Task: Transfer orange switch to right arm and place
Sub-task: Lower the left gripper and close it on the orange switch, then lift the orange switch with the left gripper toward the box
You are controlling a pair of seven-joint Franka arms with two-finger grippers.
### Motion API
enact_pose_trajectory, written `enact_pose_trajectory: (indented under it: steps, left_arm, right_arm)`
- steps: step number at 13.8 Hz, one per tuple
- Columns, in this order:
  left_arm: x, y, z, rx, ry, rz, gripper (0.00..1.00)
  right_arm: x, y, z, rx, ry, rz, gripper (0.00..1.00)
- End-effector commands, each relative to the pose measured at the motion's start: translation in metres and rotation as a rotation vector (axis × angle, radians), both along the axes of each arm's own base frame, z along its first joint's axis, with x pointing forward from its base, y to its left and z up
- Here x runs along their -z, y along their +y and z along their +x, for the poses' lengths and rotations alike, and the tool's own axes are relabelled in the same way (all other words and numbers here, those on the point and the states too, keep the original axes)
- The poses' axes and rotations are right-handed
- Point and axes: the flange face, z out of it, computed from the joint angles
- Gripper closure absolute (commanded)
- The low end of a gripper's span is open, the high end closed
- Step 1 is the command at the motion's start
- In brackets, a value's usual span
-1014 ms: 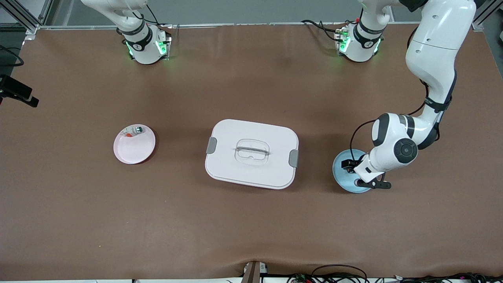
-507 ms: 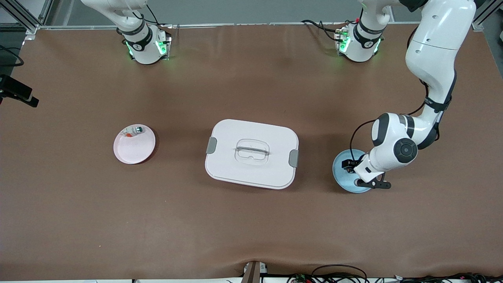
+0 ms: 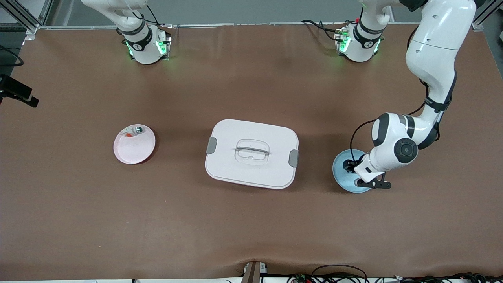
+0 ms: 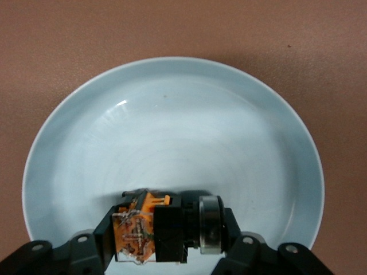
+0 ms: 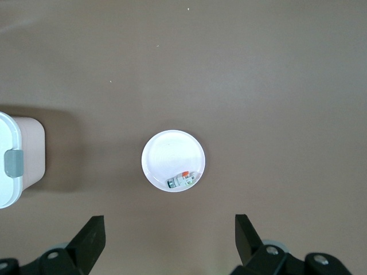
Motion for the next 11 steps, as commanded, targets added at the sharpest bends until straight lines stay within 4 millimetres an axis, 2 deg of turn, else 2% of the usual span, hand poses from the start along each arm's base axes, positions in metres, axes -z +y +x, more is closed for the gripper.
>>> enact_pose_trajectory:
  steps: [1, 3, 7, 8, 11]
  left_arm:
    - [-0.027, 0.009, 0.002, -0.009, -0.037, 0.011, 0.72]
    - [-0.044, 0.011, 0.002, -0.010, -0.023, 0.015, 0.72]
    - [-0.092, 0.020, -0.003, -0.042, 0.036, 0.010, 0.72]
    - [-0.108, 0.019, -0.004, -0.060, 0.058, -0.007, 0.72]
    - [-0.173, 0.016, -0.007, -0.113, 0.121, -0.050, 0.72]
  right_arm:
    - [-0.002, -0.003, -0.007, -0.004, -0.002, 0.017, 0.00]
    - [-0.002, -0.003, -0.007, -0.004, -0.002, 0.017, 0.00]
    - [-0.002, -0.002, -0.006, -0.006, -0.004, 0.017, 0.00]
    - [-0.003, -0.002, -0.006, -0.006, -0.007, 0.017, 0.00]
    - [-0.002, -0.002, -0.006, -0.005, -0.007, 0.017, 0.00]
